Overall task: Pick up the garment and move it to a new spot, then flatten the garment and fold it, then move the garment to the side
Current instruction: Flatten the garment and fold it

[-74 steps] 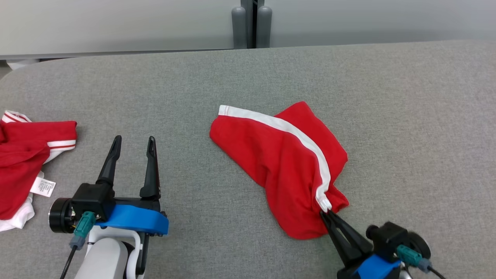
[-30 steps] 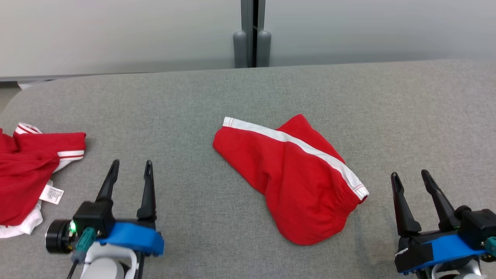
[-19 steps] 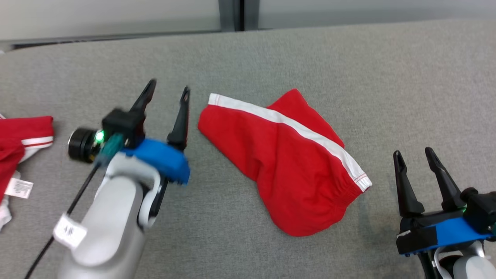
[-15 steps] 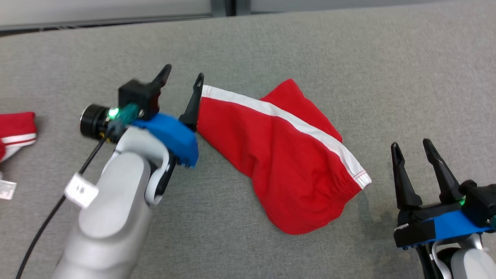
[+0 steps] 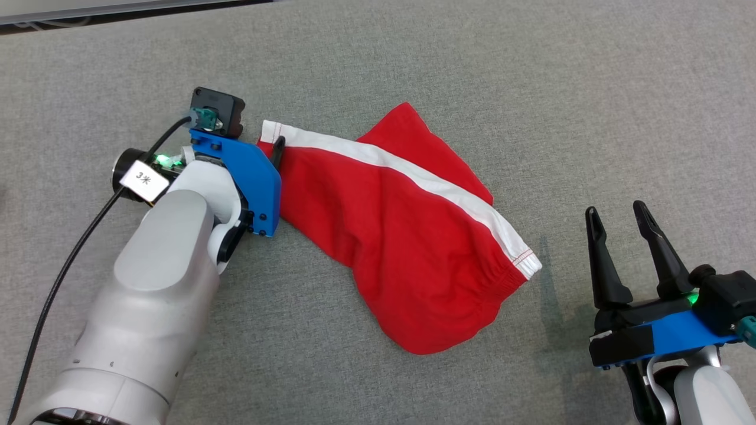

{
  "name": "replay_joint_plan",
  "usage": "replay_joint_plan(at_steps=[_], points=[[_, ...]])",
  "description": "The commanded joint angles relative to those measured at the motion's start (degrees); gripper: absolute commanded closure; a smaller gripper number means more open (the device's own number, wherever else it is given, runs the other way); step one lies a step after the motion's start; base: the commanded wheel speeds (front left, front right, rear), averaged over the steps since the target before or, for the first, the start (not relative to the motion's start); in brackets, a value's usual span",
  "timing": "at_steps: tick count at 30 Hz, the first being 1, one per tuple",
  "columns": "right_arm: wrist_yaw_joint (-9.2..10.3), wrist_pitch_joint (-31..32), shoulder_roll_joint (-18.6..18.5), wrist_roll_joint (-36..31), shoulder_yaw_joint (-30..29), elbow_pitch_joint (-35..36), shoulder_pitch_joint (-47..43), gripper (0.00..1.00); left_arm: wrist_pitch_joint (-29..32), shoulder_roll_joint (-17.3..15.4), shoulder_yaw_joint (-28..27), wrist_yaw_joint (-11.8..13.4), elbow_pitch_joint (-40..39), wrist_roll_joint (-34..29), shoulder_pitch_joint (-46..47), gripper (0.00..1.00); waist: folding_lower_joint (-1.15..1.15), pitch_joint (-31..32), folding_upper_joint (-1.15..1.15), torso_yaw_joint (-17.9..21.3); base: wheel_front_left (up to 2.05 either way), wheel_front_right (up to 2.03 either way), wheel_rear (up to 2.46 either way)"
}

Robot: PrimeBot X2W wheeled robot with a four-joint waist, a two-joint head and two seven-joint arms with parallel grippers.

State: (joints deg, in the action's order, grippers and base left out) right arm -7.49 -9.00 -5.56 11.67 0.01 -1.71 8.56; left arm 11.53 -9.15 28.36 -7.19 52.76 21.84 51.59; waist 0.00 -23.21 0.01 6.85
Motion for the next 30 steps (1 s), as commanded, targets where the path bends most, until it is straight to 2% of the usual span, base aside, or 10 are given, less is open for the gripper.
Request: replay_joint_plan(at_steps=[1, 6, 7, 8, 9, 10, 21, 28, 29, 30], points=[[0.00, -0.3, -0.1, 0.2, 0.1, -0.2, 0.8, 0.00, 0.1, 0.1, 0.5, -0.3, 1.1, 0.5, 0.7, 0.00, 0.00, -0.1, -0.01, 0.1, 0.00, 0.00, 0.00], [0.00, 0.2, -0.5, 0.2, 1.1, 0.1, 1.5, 0.00, 2.2, 1.0, 5.5, -0.3, 4.3, 4.1, 0.8, 0.00, 0.00, -0.3, -0.01, 0.5, 0.00, 0.00, 0.00], [0.00, 0.5, -0.7, 0.2, 1.7, 0.4, 1.7, 0.00, 2.6, 1.0, 6.5, -0.3, 4.7, 4.9, 0.5, 0.50, 0.00, -0.2, -0.01, 0.5, 0.00, 0.00, 0.00], [0.00, 0.8, -1.0, 0.3, 2.3, 0.7, 1.7, 0.00, 2.7, 0.9, 7.5, -0.3, 4.9, 5.6, 0.4, 0.61, 0.00, -0.1, -0.01, 0.5, 0.00, 0.00, 0.00], [0.00, 1.2, -1.3, 0.6, 3.0, 1.3, 1.8, 0.00, 2.2, 0.7, 8.3, -0.4, 5.1, 6.3, 0.4, 0.61, 0.00, 0.0, -0.01, 0.5, 0.00, 0.00, 0.00], [0.00, 1.9, -1.7, 0.7, 4.0, 1.9, 1.9, 0.00, 1.7, 0.6, 9.0, -0.3, 5.3, 6.9, 0.2, 1.00, 0.00, 0.2, -0.01, 0.5, 0.00, 0.00, 0.00], [0.00, 14.4, -6.3, 3.9, 12.0, 11.7, -1.6, 0.00, -5.3, 1.6, 13.2, -0.3, 8.8, 10.7, -1.2, 1.00, 0.00, 2.5, -0.01, -0.4, 0.00, 0.00, 0.00], [0.00, 23.2, -8.0, 6.1, 14.1, 13.3, -4.4, 0.00, -7.7, 2.0, 15.1, -0.3, 10.4, 12.5, -1.1, 1.00, 0.00, 2.9, -0.01, -1.1, 0.00, 0.00, 0.00], [0.00, 24.1, -8.1, 6.4, 14.2, 13.1, -4.6, 0.05, -8.1, 2.1, 15.4, -0.3, 10.5, 12.8, -1.0, 1.00, 0.00, 2.9, -0.01, -1.2, 0.00, 0.00, 0.00], [0.00, 24.4, -8.2, 6.6, 14.1, 13.0, -4.7, 0.62, -8.5, 2.2, 15.7, -0.3, 10.6, 12.9, -0.8, 1.00, 0.00, 2.9, -0.01, -1.3, 0.00, 0.00, 0.00]])
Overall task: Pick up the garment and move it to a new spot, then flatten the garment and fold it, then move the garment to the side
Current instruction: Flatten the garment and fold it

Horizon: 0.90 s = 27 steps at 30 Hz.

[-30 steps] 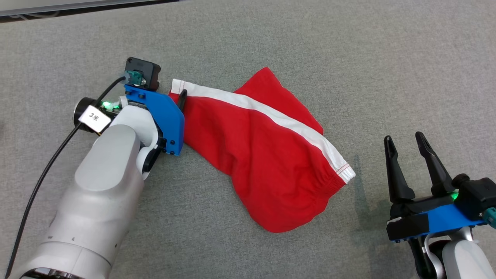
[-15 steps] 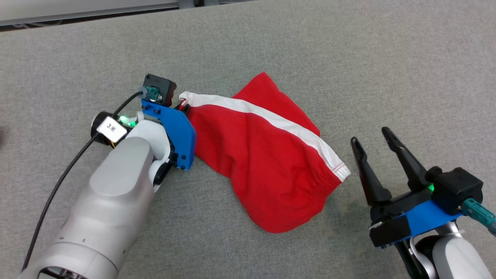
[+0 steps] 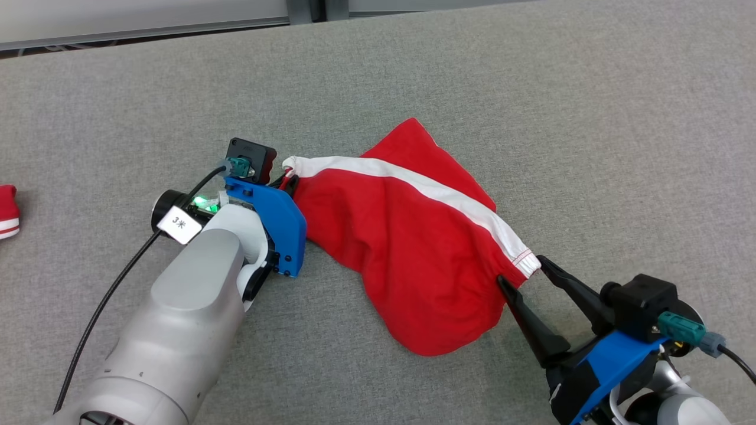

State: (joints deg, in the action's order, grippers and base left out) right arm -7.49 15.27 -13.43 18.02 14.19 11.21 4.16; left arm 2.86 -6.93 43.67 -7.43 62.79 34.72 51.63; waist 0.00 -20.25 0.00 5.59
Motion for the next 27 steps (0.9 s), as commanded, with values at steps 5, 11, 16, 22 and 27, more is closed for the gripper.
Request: replay_joint_plan(at_steps=[5, 11, 16, 22, 27], points=[[0.00, -1.6, 0.5, -0.4, -1.8, 0.3, 0.2, 1.00, -3.8, -0.3, 0.9, -0.1, 0.8, 0.9, 0.2, 1.00, 0.00, 0.1, 0.00, -0.5, 0.00, 0.00, 0.00], [0.00, -5.9, 0.9, -2.6, -5.6, 0.3, 1.8, 1.00, -13.6, -0.7, -1.2, 0.7, -0.4, 1.6, 1.2, 1.00, 0.00, 2.1, 0.00, -0.9, 0.00, 0.00, 0.00], [0.00, -9.4, 1.1, -2.4, -9.2, -0.9, 4.7, 1.00, -17.9, -2.3, -5.4, 3.1, -6.7, 2.5, 0.1, 1.00, 0.00, 5.3, 0.00, -1.4, 0.00, 0.00, 0.00], [0.01, -11.7, 0.3, -2.7, -11.3, -1.7, 9.6, 1.00, -18.1, -6.0, -12.6, 7.5, -24.8, -0.9, -4.0, 1.00, 0.00, 9.1, 0.00, -2.3, 0.00, 0.00, 0.00], [0.04, -11.6, -0.5, -3.1, -12.7, 0.2, 15.2, 1.00, -18.1, -9.3, -18.1, 12.0, -44.1, -6.0, -7.7, 1.00, 0.00, 12.4, 0.00, -3.3, 0.00, 0.00, 0.00]])
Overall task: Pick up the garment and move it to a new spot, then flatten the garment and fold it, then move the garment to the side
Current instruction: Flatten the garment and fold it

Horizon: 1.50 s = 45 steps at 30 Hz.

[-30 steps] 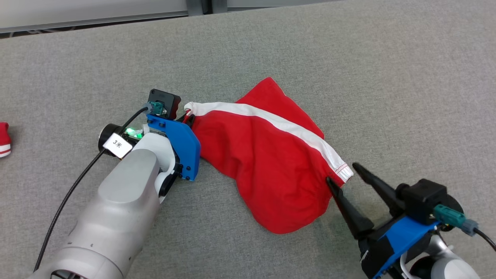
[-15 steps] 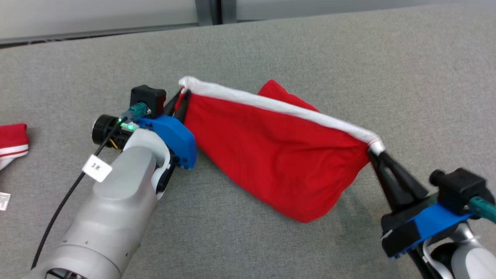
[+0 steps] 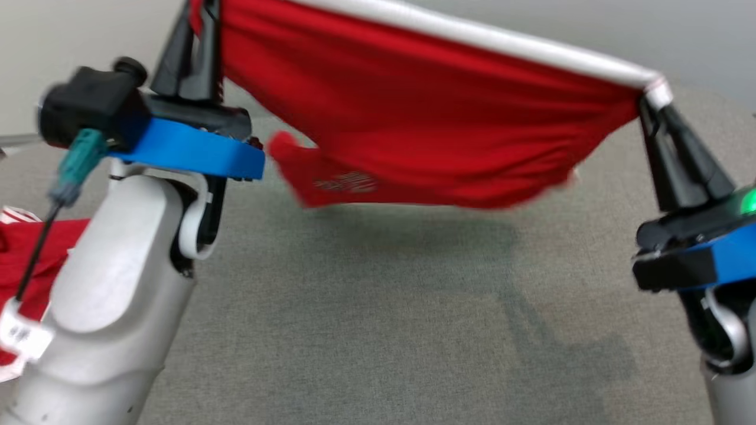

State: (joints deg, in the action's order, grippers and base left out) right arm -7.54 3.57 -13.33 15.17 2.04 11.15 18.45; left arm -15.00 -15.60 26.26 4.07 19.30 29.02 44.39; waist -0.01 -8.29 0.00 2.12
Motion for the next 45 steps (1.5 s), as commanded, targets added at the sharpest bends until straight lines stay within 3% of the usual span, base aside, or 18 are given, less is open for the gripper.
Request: replay_joint_plan(at_steps=[1, 8, 12, 16, 20, 24, 29, 34, 41, 45], points=[[0.09, 0.3, -0.9, -0.3, -0.8, 0.7, 2.0, 1.00, -0.2, -1.2, -1.3, 1.2, -3.8, -1.0, -1.0, 1.00, 0.01, 1.0, 0.00, -0.1, 0.00, 0.00, 0.00], [0.10, 2.2, -3.5, 1.8, -1.2, 1.8, 8.3, 1.00, 2.4, -4.9, -3.2, 5.4, -21.1, -4.0, -1.8, 1.00, 0.01, 3.3, 0.00, -1.1, 0.00, 0.00, 0.00], [0.09, 3.0, -4.2, 2.8, -0.7, 1.0, 10.5, 1.00, 5.4, -5.9, -3.0, 6.3, -24.8, -4.0, -2.3, 1.00, 0.01, 3.1, 0.00, -1.2, 0.00, 0.00, 0.00], [0.09, 3.4, -4.8, 4.0, 0.0, -0.7, 12.6, 1.00, 7.4, -5.2, -2.3, 5.6, -24.2, -2.3, -2.0, 1.00, 0.01, 1.4, 0.00, -1.1, 0.00, 0.00, 0.00], [0.08, 3.2, -5.3, 5.4, 0.8, -5.0, 15.8, 1.00, 7.9, -3.8, -1.9, 3.9, -18.4, -0.3, 0.8, 1.00, 0.01, -1.3, 0.00, -1.3, 0.00, 0.00, 0.00], [0.07, 1.6, -5.0, 6.1, 2.2, -11.8, 22.1, 1.00, 5.8, -1.1, -1.5, 1.0, -6.9, 1.1, 6.5, 1.00, 0.01, -4.1, 0.00, -1.3, 0.00, 0.00, 0.00], [0.09, -2.8, -2.5, 7.4, 3.5, -24.0, 32.7, 1.00, 1.1, 2.3, -2.9, -2.3, 10.2, 1.0, 17.3, 1.00, 0.01, -6.2, 0.00, -0.7, 0.00, 0.00, 0.00], [0.10, -9.5, 1.2, 7.6, 5.8, -38.6, 41.3, 1.00, -0.2, 3.9, -5.2, -3.9, 23.8, -0.4, 23.9, 1.00, 0.01, -7.8, 0.00, 0.3, 0.00, 0.00, 0.00], [0.09, -16.7, 6.5, 7.8, 13.7, -58.0, 41.2, 1.00, -0.2, 6.9, -11.5, -4.5, 32.3, -1.5, 17.5, 1.00, 0.01, -10.6, 0.00, 0.5, 0.00, 0.00, 0.00], [0.06, -18.4, 7.8, 10.7, 18.2, -63.2, 37.0, 1.00, -0.2, 8.9, -14.2, -5.4, 34.3, -2.3, 11.2, 1.00, 0.01, -12.1, 0.00, -0.3, 0.00, 0.00, 0.00]])
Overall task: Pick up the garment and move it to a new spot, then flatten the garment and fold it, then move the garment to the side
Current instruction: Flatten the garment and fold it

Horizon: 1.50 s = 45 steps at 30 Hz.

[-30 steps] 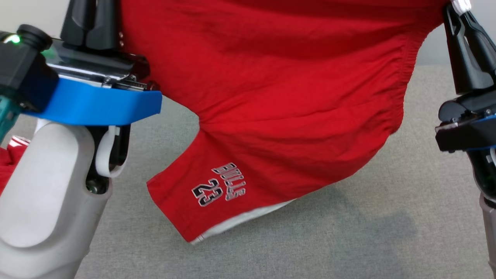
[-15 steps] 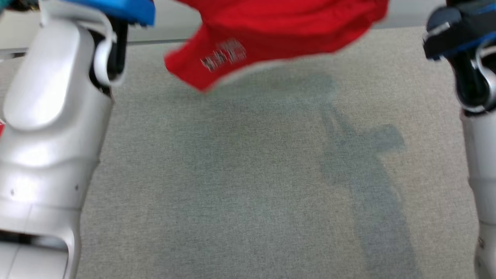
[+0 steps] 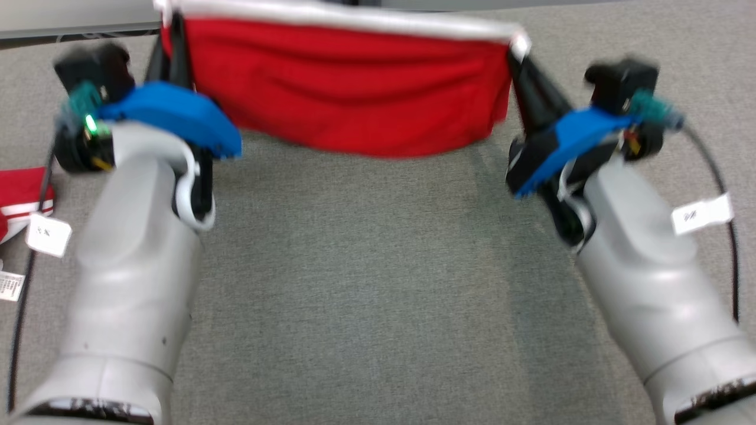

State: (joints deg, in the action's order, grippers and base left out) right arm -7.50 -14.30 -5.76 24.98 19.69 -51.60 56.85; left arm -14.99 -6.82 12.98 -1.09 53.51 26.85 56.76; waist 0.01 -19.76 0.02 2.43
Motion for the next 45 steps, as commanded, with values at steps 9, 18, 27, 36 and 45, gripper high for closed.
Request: replay_joint_plan(at_steps=[9, 18, 27, 36, 45], points=[[0.02, -0.9, -3.2, 2.9, 1.2, 12.8, -20.5, 1.00, -0.3, 2.0, -7.4, -2.2, -10.4, -6.7, -18.3, 1.00, -0.01, 0.6, -0.02, -1.2, 0.00, 0.00, 0.00], [0.06, -0.9, -5.5, -1.3, -0.7, 31.0, -41.1, 1.00, -0.3, 3.3, -14.4, -4.2, -31.1, -12.7, -38.8, 1.00, -0.01, 6.8, -0.02, -0.3, 0.00, 0.00, 0.00], [0.08, -0.9, -4.9, -4.0, -3.5, 42.5, -57.3, 1.00, -0.3, 3.5, -16.0, -5.1, -44.2, -14.9, -54.4, 1.00, -0.01, 10.8, -0.02, -0.1, 0.00, 0.00, 0.00], [0.09, 4.1, -2.9, -4.2, -6.7, 50.0, -63.9, 1.00, 0.0, 2.9, -14.7, -5.5, -46.9, -16.0, -57.2, 1.00, -0.01, 10.4, -0.02, 0.1, 0.00, 0.00, 0.00], [0.09, 9.9, -0.6, -3.4, -9.6, 49.1, -52.4, 1.00, 6.4, -2.2, -11.8, -6.0, -39.4, -14.0, -39.3, 1.00, -0.01, 2.4, -0.02, 1.2, 0.00, 0.00, 0.00]])
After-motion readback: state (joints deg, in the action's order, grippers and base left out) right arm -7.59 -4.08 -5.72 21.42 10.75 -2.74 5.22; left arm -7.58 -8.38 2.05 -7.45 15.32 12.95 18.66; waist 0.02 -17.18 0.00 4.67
